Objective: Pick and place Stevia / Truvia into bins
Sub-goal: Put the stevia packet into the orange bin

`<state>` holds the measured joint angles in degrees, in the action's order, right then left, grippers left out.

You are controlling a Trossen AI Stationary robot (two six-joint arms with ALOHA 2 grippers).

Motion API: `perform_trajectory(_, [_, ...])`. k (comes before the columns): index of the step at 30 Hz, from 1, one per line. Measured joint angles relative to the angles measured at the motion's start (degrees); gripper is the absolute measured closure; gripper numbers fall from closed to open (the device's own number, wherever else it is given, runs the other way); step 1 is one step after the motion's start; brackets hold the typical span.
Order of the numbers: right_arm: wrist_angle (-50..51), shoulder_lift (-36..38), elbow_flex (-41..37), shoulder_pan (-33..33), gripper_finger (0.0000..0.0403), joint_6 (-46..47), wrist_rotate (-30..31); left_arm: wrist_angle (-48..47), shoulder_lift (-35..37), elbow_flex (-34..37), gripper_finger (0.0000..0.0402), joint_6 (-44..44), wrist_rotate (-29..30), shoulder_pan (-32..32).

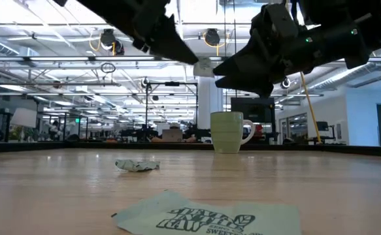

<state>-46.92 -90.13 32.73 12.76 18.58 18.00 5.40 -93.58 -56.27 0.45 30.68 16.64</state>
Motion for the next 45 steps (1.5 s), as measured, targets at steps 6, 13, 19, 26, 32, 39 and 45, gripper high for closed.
perform_trajectory(6, [0.75, 0.01, 0.00, -0.81, 0.0222, 6.02, -0.04, 2.06, 0.00, -0.01, 0.0398, 3.63, -3.04, -1.69])
perform_trajectory(13, [-0.87, -0.01, 0.00, -1.11, 0.0222, 7.19, -0.08, -0.13, 0.00, 0.02, 0.0397, 3.94, -2.45, -2.66])
perform_trajectory(19, [-1.33, 0.01, 0.00, -1.10, 0.0222, 5.76, -0.24, -0.44, -0.04, 0.02, 0.0391, 3.97, -2.13, -2.75])
perform_trajectory(26, [-1.99, 0.01, 0.00, -1.46, 0.0222, 5.58, -3.51, 5.00, -0.07, 0.02, 0.0392, 8.66, -2.21, -2.93])
perform_trajectory(32, [-3.48, 0.00, 0.00, -1.56, 0.0224, 2.94, -4.66, 6.42, -0.07, 0.02, 0.0398, 8.68, -4.84, -3.93])
perform_trajectory(39, [-3.65, -0.01, 0.00, -1.56, 0.0280, 2.78, -4.63, 6.88, -0.07, 0.04, 0.0391, 8.10, -7.68, -4.74])
perform_trajectory(45, [-3.25, 0.00, 0.00, -1.60, 0.0375, 0.76, -4.61, 6.55, -0.07, 0.04, 0.0386, 7.81, -7.70, -4.72])
